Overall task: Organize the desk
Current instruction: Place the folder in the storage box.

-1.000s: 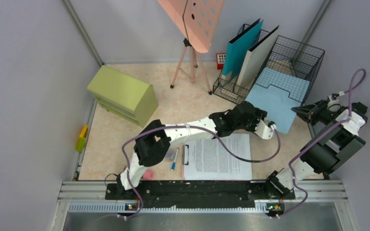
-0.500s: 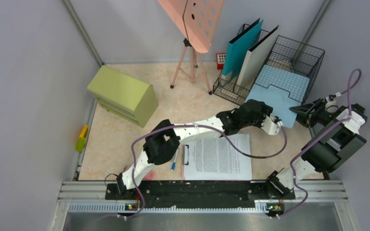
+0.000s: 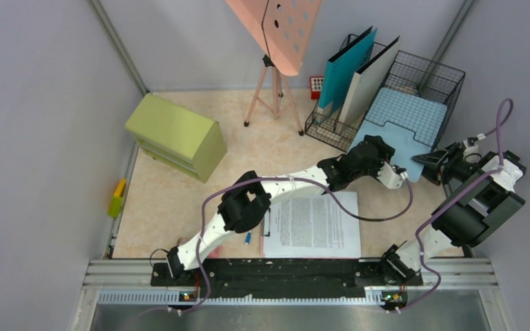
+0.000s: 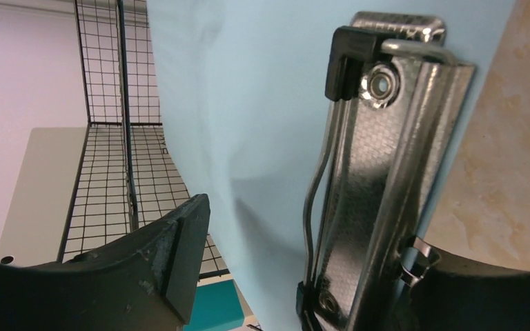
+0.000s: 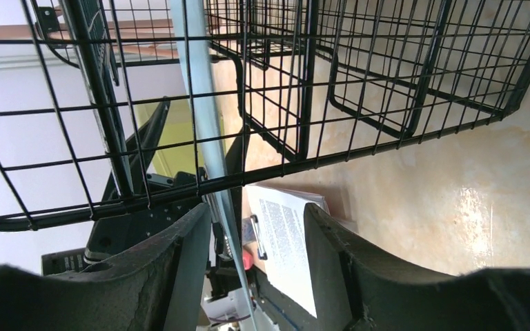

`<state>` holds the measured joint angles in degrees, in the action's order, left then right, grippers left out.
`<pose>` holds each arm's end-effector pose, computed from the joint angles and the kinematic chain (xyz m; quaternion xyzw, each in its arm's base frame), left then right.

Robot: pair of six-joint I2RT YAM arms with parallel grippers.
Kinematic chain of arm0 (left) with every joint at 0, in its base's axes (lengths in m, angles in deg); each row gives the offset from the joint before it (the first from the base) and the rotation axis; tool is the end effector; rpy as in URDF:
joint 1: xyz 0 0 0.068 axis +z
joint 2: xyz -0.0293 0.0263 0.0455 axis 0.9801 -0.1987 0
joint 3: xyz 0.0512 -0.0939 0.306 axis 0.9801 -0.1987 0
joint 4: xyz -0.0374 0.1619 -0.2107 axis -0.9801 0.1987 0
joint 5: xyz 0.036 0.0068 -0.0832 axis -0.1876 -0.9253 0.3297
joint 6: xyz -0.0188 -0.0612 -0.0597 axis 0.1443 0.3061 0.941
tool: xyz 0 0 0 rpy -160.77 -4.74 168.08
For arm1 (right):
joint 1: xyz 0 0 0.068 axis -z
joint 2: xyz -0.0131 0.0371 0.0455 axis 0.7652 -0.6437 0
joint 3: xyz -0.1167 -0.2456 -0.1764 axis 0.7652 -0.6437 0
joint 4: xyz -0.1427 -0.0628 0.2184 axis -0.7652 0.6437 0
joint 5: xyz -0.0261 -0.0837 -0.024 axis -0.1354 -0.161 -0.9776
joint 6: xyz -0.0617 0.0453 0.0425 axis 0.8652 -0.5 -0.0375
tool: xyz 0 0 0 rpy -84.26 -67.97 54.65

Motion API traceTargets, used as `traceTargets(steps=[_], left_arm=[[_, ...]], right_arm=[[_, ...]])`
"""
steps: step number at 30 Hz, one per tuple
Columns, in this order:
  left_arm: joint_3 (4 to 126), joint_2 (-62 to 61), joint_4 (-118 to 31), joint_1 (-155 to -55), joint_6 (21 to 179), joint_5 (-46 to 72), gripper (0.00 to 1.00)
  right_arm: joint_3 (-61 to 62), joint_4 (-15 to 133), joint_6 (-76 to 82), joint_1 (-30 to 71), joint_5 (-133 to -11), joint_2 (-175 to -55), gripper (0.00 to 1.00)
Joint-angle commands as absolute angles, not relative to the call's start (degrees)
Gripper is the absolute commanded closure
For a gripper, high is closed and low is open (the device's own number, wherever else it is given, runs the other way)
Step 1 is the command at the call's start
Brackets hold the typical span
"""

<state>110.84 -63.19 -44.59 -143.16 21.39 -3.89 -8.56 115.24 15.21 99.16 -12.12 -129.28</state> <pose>0.2924 -0.5895 0.2503 0.7148 0.3658 0.0745 0.5914 0.2560 -0.1871 0.2576 0.2895 0.7785 0.4784 0.2852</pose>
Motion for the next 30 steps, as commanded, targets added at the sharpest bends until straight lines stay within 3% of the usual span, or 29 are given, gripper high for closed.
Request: traceTargets(steps=[1,4,9,17,30], left_arm=[[114.54,-63.24,-50.17,-142.46,19.18,-5.55,0.28],[114.24,-62.8,-51.12,-142.35,18.95,-5.95,0.27],[112.56,-61.21,-52.53,-142.35,19.09,-6.98,0.27],[101.83,-53.37,-58.65,-142.39,18.68,-6.27,0.27],[101.43,-52.78,-63.32,-142.38,16.62,-6.2,0.27]], right_arm=[[-5.79,117.64,18.75,98.8,-9.9,-130.0,0.48],[-5.83,117.55,18.77,98.56,-9.32,-130.17,0.5],[-6.22,115.62,16.23,97.92,-9.25,-130.49,0.66],[-9.63,101.51,2.47,97.83,-13.49,-130.13,0.79],[-11.58,100.66,3.2,97.57,-19.92,-133.72,0.8]])
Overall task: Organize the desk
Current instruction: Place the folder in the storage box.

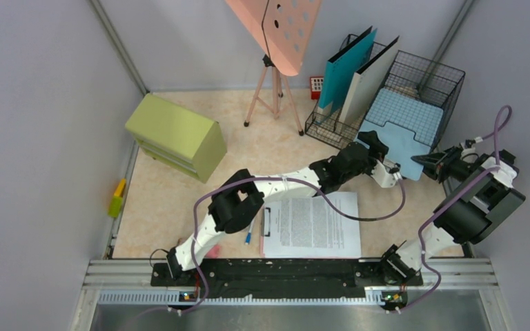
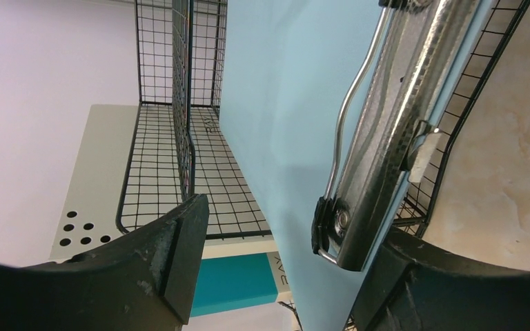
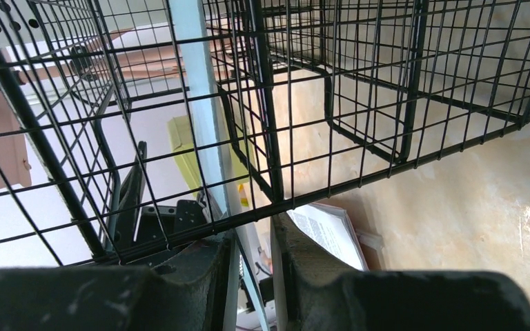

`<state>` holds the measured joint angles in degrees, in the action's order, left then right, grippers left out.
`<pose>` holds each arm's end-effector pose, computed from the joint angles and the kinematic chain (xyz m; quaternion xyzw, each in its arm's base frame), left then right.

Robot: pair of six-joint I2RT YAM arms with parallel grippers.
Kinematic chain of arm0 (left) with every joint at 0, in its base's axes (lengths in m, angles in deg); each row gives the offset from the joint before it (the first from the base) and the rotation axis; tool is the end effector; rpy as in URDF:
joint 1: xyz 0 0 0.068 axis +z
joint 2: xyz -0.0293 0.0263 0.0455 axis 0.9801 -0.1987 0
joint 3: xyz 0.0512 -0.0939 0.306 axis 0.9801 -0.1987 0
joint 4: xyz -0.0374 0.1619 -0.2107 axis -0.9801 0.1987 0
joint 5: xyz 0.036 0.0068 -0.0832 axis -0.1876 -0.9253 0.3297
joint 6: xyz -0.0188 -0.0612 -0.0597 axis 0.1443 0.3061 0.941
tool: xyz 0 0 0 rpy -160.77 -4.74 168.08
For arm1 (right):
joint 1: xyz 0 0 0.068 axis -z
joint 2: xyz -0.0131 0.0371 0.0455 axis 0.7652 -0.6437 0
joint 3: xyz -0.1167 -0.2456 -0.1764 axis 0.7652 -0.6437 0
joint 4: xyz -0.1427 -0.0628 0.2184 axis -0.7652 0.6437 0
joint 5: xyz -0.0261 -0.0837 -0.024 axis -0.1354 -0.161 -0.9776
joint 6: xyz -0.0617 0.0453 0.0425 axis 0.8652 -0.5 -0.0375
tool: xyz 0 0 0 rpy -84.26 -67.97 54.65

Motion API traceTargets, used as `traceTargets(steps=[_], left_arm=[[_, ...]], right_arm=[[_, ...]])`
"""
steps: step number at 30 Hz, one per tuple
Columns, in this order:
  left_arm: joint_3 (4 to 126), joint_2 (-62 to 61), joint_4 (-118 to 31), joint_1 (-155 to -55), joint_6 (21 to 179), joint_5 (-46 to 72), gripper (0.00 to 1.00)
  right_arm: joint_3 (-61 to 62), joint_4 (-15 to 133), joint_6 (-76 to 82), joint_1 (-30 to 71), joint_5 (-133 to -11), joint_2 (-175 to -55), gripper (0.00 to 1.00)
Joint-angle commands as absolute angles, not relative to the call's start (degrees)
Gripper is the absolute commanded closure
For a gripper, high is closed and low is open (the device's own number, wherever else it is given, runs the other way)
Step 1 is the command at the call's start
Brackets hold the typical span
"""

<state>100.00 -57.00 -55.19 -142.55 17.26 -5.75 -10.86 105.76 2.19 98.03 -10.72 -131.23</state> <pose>0.2903 -0.5636 0.2690 0.6902 0.3436 0.1116 0.6270 0.2696 -0.1920 0.2410 0.3410 0.7484 0.5050 0.2619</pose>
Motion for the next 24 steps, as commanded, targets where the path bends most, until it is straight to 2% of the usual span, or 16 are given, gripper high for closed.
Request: traceTargets(steps=[1,16,24], left_arm=[[101.5,-52.89,-63.24,-142.36,16.84,-6.21,0.27],[103.83,-57.19,-64.94,-142.0,18.35,-7.01,0.27],[98.99,-53.4,-66.11,-142.0,20.07,-8.4,0.26]], right_arm=[[-11.34,100.74,3.46,97.57,-20.32,-134.02,0.8],[-11.35,98.97,4.05,97.52,-23.92,-137.74,0.75],[-5.18,108.48,9.23,97.55,-19.89,-135.55,0.53]])
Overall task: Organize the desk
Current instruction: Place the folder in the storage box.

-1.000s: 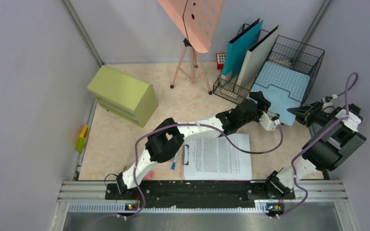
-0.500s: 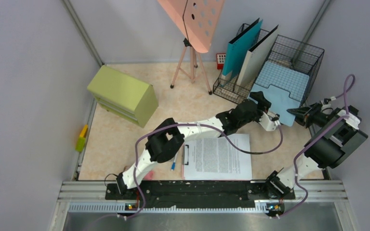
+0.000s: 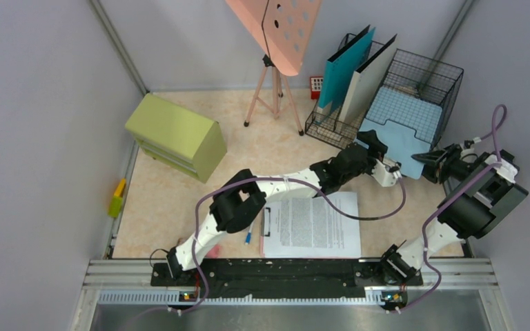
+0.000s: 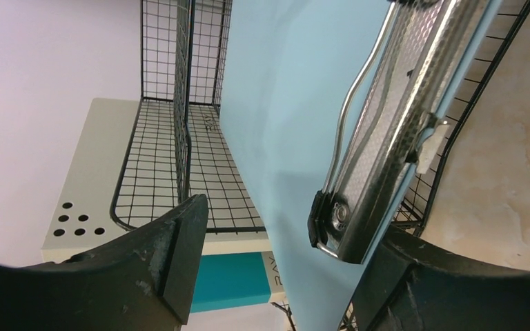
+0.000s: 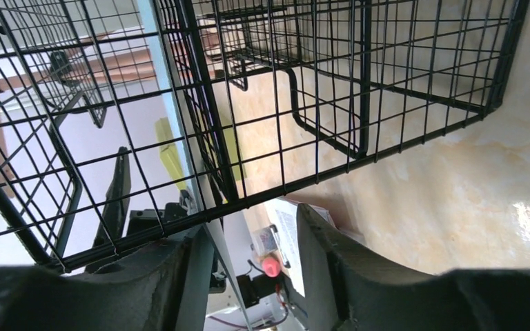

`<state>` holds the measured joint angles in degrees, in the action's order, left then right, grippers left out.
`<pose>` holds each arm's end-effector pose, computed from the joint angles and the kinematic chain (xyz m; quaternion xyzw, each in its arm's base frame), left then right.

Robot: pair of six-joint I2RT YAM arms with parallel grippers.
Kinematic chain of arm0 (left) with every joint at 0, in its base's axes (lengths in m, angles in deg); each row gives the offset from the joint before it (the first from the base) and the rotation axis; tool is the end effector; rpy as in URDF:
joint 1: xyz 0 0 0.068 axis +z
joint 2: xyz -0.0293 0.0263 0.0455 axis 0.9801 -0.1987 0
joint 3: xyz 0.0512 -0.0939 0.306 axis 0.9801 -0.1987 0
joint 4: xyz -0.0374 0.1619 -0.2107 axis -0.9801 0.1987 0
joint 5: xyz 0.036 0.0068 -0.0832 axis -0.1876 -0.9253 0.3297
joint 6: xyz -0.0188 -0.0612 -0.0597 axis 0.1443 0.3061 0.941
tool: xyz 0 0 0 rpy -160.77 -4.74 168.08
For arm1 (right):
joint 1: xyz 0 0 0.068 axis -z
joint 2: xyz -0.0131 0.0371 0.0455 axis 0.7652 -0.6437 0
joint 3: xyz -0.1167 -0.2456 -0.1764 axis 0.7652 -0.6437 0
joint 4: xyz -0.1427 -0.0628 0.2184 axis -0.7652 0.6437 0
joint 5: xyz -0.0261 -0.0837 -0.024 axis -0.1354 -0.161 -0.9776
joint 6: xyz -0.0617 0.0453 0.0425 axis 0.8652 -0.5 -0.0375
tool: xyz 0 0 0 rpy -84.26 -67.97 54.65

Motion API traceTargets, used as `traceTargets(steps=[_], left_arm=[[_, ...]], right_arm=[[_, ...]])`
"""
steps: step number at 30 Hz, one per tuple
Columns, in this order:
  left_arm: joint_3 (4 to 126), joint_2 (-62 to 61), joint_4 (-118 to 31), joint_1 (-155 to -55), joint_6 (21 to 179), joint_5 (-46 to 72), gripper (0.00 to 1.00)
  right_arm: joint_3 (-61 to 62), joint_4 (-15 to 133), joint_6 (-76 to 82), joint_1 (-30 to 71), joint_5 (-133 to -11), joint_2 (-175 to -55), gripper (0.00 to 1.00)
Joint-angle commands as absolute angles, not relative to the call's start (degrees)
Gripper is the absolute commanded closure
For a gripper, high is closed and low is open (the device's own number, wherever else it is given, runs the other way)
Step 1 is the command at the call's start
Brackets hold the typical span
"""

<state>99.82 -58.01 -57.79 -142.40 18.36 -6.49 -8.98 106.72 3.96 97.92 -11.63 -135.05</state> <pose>0.2942 -0.5656 0.2636 0.6768 0.3525 0.1111 0.6367 0.2782 -0.2013 0.2274 0.3446 0.7526 0.5034 0.2481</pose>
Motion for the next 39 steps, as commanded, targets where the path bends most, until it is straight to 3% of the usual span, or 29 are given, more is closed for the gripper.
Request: traceTargets(steps=[1,11,29,39], left_arm=[[98.78,-53.06,-65.89,-142.0,20.43,-8.66,0.26],[95.18,-49.11,-63.63,-142.0,24.67,-10.4,0.23],[84.76,-43.74,-62.09,-141.99,30.22,-13.61,0.14],[81.21,-37.45,-53.25,-141.83,37.87,-15.21,0.11]], right_arm=[[-4.14,109.81,9.58,97.55,-19.66,-135.02,0.51],[3.33,119.91,17.66,98.16,-21.98,-132.14,0.29],[10.48,143.46,42.12,102.97,-19.44,-133.87,0.26],[11.23,144.84,49.94,102.06,-28.61,-127.86,0.26]])
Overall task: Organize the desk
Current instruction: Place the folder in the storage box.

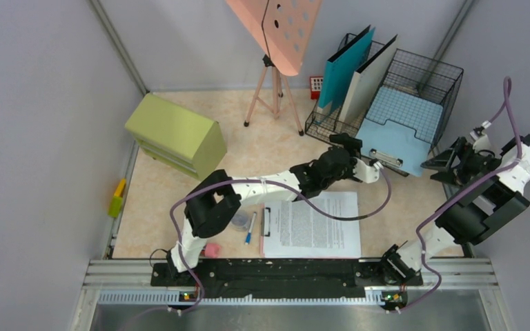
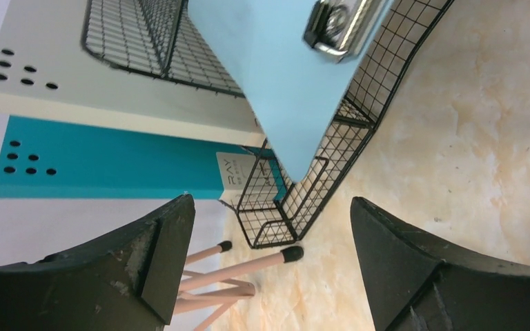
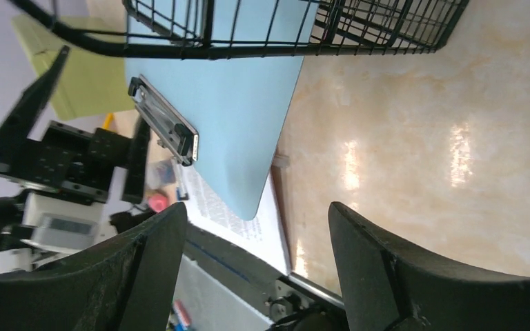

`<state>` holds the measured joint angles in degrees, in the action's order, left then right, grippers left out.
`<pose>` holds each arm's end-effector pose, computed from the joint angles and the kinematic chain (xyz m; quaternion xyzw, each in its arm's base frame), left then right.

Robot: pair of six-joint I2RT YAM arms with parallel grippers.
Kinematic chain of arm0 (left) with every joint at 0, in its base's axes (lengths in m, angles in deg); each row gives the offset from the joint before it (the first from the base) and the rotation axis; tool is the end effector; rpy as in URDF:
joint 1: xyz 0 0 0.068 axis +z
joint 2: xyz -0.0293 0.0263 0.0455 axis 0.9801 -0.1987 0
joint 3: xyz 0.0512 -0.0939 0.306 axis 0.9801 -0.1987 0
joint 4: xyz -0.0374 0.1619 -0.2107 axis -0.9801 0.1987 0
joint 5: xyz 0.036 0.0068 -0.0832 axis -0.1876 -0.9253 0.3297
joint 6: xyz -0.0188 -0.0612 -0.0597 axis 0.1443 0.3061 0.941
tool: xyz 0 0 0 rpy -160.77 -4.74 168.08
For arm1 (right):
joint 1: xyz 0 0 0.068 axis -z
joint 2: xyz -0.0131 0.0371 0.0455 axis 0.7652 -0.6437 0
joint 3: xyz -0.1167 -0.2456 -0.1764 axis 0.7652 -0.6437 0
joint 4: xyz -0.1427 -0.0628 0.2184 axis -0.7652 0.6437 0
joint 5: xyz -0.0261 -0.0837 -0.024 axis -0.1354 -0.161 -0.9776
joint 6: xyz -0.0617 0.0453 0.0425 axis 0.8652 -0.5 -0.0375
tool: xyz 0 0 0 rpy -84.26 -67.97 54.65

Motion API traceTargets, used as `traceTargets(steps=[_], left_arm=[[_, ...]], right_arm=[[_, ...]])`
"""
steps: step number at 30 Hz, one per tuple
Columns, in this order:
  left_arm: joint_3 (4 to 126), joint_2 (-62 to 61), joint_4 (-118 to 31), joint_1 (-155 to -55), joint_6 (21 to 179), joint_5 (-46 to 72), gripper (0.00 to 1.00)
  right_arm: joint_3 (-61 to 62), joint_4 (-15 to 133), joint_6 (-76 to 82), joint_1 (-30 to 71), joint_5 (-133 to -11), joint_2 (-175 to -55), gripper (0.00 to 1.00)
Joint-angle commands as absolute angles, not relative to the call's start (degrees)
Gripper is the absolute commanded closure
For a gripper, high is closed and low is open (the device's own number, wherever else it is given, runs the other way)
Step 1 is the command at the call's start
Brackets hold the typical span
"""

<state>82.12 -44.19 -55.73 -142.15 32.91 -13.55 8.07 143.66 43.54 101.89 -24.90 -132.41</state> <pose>0.2731 -0.4960 0.2770 0.6316 0.4783 0.0857 0.6041 0.2382 -0.2015 0.3022 0.1815 0.8663 0.3900 0.2538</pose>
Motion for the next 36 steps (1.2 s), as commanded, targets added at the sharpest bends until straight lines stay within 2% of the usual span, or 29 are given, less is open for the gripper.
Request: traceTargets(steps=[1,11,20,36], left_arm=[[80.85,-36.7,-51.92,-141.89,38.69,-15.38,0.11],[77.85,-29.0,-36.62,-141.67,49.48,-16.29,0.09],[77.16,-26.42,-29.86,-140.15,55.55,-16.14,0.09],[76.34,-25.49,-27.14,-138.4,60.88,-14.64,0.08]], right_arm=[[11.04,144.9,50.89,101.37,-29.53,-127.29,0.26],[5.85,144.88,56.72,89.63,-33.34,-121.72,0.28],[3.23,144.75,55.83,81.82,-33.17,-119.94,0.28],[-0.94,144.88,59.11,80.72,-40.6,-114.87,0.25]])
